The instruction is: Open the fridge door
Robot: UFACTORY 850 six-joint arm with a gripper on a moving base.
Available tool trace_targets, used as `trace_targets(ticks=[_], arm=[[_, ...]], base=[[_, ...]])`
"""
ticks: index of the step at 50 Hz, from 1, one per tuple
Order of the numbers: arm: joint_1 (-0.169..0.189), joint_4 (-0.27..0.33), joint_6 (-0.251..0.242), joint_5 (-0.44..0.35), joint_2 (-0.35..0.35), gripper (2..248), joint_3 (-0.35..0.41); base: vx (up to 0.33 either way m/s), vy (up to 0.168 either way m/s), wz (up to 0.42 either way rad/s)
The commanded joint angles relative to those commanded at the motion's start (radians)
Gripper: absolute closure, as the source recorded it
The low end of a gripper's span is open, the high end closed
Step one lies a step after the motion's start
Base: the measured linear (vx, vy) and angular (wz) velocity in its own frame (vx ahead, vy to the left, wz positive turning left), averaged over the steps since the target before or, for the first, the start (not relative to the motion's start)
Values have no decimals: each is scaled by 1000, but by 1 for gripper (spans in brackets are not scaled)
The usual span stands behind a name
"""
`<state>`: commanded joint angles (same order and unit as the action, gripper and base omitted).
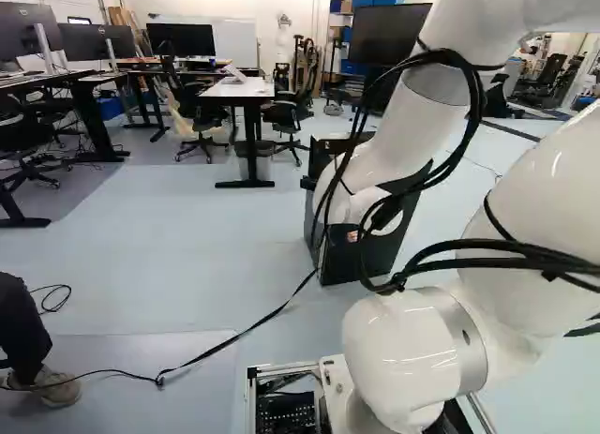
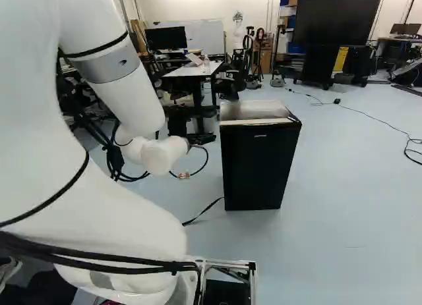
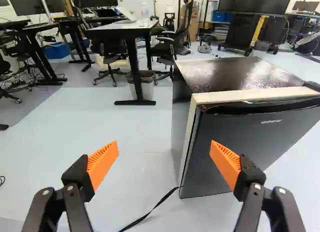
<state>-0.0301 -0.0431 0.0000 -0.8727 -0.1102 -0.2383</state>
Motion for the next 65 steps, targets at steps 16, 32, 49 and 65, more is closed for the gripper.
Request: trace_targets(ticks=[16, 32, 49, 65], arm=[[-37, -62, 0, 0, 58, 3, -56], [-84, -146, 0, 0, 106, 3, -104], [-132, -263, 0, 0, 148, 3, -147], [-179, -388, 0, 0, 167, 3, -167]], base=[[0, 0, 0], [0, 0, 0], [0, 0, 0], [0, 0, 0]])
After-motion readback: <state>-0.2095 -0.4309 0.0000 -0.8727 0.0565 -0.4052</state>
